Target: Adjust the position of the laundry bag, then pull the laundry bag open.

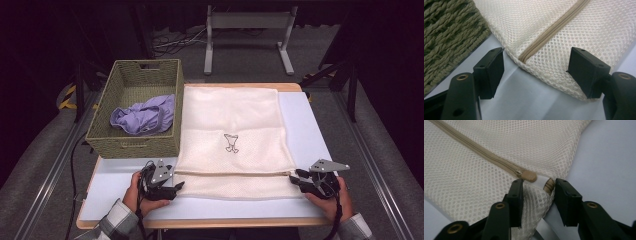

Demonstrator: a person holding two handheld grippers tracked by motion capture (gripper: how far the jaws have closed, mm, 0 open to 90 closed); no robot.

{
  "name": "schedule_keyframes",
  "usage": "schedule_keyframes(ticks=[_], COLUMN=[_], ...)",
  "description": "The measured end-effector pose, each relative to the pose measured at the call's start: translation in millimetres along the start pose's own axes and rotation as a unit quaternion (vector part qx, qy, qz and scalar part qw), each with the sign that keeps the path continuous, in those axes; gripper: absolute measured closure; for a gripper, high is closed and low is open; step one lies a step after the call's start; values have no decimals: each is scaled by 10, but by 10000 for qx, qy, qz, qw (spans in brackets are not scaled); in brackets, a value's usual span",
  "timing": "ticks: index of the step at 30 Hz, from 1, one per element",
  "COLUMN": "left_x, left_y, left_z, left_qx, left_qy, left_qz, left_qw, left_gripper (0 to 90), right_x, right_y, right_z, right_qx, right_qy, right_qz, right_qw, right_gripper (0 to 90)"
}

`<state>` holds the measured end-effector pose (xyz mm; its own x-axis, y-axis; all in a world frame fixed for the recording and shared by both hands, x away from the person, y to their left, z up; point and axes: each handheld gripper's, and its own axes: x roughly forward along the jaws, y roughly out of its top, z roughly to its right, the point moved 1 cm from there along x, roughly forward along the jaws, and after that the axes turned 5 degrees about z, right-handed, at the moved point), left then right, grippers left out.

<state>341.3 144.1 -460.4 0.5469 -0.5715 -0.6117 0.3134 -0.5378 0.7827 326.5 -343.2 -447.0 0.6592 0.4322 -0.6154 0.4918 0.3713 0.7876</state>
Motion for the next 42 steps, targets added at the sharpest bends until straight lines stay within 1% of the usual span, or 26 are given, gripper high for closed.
schedule_keyframes(ticks=[2, 3, 6, 9, 12, 14, 18, 19, 21, 23, 24, 26, 27, 28, 30, 31, 32, 35, 36, 37, 39, 42], left_x=[2, 4, 7, 9, 13, 8, 4, -2, -11, -14, -18, -20, -21, -15, -6, -1, 5, 33, 33, 48, 84, 110], left_y=[-1, 1, 7, 13, 21, 26, 22, 23, 28, 33, 35, 30, 28, 26, 34, 44, 54, 98, 98, 125, 184, 226], left_z=[-7, -10, -16, -20, -7, -6, -21, -18, -6, 1, -4, -10, -7, -6, 4, 17, 38, 115, 115, 144, 180, 203], left_qx=[-26, -26, -20, 13, 164, 234, 174, 151, 166, 196, 164, 88, 70, 22, 1, 27, 37, 170, 170, 170, 174, 207], left_qy=[-10, -8, 3, 10, 110, 79, 9, 19, 25, 99, 118, 43, 45, -25, -66, -81, -158, -232, -232, -326, -445, -494], left_qz=[-9, -7, -11, 8, -9, 15, 51, 74, 104, 72, 97, 95, 79, 83, 83, 56, 80, 119, 119, 171, 228, 267], left_qw=[10000, 10000, 10000, 10000, 9998, 9997, 9998, 9999, 9998, 9997, 9997, 9999, 9999, 10000, 9999, 9999, 9998, 9995, 9995, 9992, 9986, 9982], left_gripper=[283, 278, 270, 268, 252, 247, 235, 229, 214, 193, 178, 158, 152, 144, 142, 143, 151, 172, 175, 184, 191, 201], right_x=[5, 6, 5, -8, -25, -31, -44, -52, -61, -67, -65, -66, -69, -70, -68, -68, -71, -73, -73, -72, -76, -76], right_y=[15, 17, 18, 18, 27, 37, 46, 43, 45, 49, 49, 49, 51, 54, 57, 57, 57, 60, 60, 70, 83, 93], right_z=[-25, -29, -27, -9, 0, -1, 7, 7, 8, 4, 4, 5, 5, 6, 6, 10, 14, 18, 18, 16, 17, 28], right_qx=[-68, -91, -41, 50, 60, 42, 12, 12, -19, -16, -43, -32, -44, -50, -67, -69, -73, -85, -85, -131, -115, -70], right_qy=[-1, 53, 108, 163, 212, 213, 253, 259, 266, 258, 255, 260, 265, 263, 278, 287, 305, 332, 332, 323, 326, 366], right_qz=[-34, -36, -20, 51, 127, 167, 225, 239, 274, 293, 286, 295, 299, 312, 316, 330, 342, 347, 347, 353, 388, 441], right_qw=[10000, 9999, 9999, 9998, 9997, 9996, 9994, 9994, 9993, 9992, 9993, 9992, 9992, 9992, 9991, 9990, 9989, 9988, 9988, 9988, 9987, 9983], right_gripper=[721, 754, 802, 819, 827, 828, 829, 830, 829, 830, 830, 830, 830, 830, 831, 831, 832, 832, 832, 833, 832, 832])
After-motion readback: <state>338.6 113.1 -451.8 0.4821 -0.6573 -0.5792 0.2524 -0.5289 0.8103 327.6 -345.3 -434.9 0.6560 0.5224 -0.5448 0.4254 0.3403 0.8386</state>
